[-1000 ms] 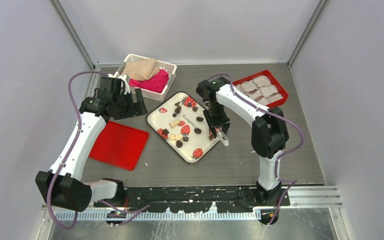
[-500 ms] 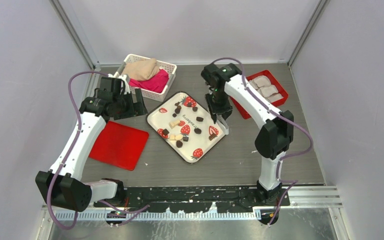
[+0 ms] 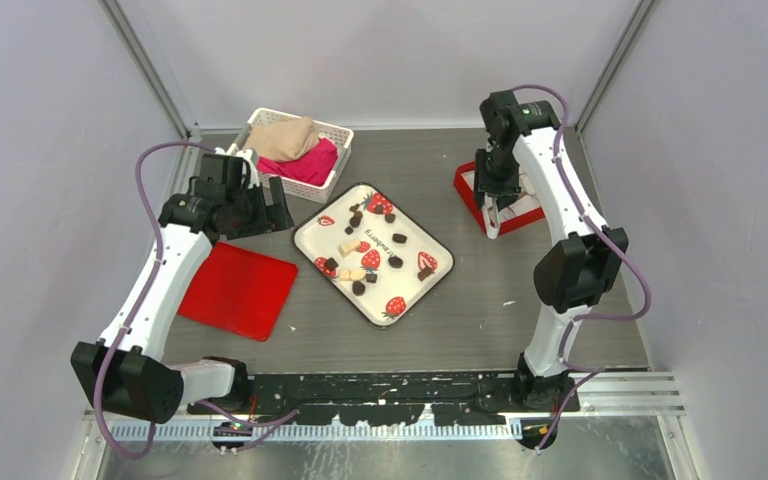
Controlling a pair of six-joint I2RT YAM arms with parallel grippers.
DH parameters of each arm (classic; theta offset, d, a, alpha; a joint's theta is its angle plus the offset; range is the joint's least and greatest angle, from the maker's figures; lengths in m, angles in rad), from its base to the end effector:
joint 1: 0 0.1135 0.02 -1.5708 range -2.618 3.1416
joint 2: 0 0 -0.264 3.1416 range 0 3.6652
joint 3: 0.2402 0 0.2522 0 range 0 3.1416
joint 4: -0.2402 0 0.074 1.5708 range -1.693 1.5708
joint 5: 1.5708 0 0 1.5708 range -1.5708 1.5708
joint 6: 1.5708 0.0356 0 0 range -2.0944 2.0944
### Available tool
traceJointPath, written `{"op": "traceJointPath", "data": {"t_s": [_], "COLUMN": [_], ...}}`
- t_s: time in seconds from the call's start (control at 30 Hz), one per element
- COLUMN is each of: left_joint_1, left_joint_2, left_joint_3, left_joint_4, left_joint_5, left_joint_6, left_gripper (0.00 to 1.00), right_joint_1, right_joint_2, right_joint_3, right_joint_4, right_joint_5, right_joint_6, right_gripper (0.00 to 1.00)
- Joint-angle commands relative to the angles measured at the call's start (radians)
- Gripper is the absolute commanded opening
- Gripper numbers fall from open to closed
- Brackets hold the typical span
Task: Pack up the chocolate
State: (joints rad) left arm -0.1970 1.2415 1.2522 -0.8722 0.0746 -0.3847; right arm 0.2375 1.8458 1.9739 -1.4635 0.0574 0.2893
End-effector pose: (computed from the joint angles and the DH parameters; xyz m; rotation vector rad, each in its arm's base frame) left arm 0.2449 -0.0516 0.3428 -0.1967 2.4525 -0.3492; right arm 0.3431 0.0810 0.3519 0.0849 2.8982 0.0089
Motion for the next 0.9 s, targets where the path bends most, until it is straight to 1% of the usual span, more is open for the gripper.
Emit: {"op": "traceJointPath", "data": {"t_s": [0.0,0.13,0.23,0.6,0.87], "left_joint_1": [-0.004,-0.003,-0.003,-0.002,-0.002], "left_joint_2": [0.003,0.01,0.013,0.036,0.047], "left_joint_3": [0.017,0.02,0.024,0.048,0.048], "left_joint_4": [0.036,0.035,0.031,0.018,0.021], "left_joint_5": [-0.003,-0.014,-0.02,-0.033,-0.033], "left_joint_6": [0.009,0.012,0.012,0.007,-0.006], "left_gripper": [0.86,0.86,0.86,0.86,0.86], "right_joint_1": [-0.036,-0.046,-0.064,-0.105,-0.102], "right_joint_2": [0.078,0.181,0.218,0.316,0.38], "right_joint_3": [0.082,0.166,0.198,0.213,0.234], "right_joint_4": [0.057,0.055,0.081,0.134,0.131], "right_joint_5": [-0.011,-0.007,-0.031,-0.044,-0.139], "right_joint_6": [-0.018,-0.03,-0.019,-0.026,-0.03], "right_gripper": [0.01,0.01,0.01,0.01,0.01]}}
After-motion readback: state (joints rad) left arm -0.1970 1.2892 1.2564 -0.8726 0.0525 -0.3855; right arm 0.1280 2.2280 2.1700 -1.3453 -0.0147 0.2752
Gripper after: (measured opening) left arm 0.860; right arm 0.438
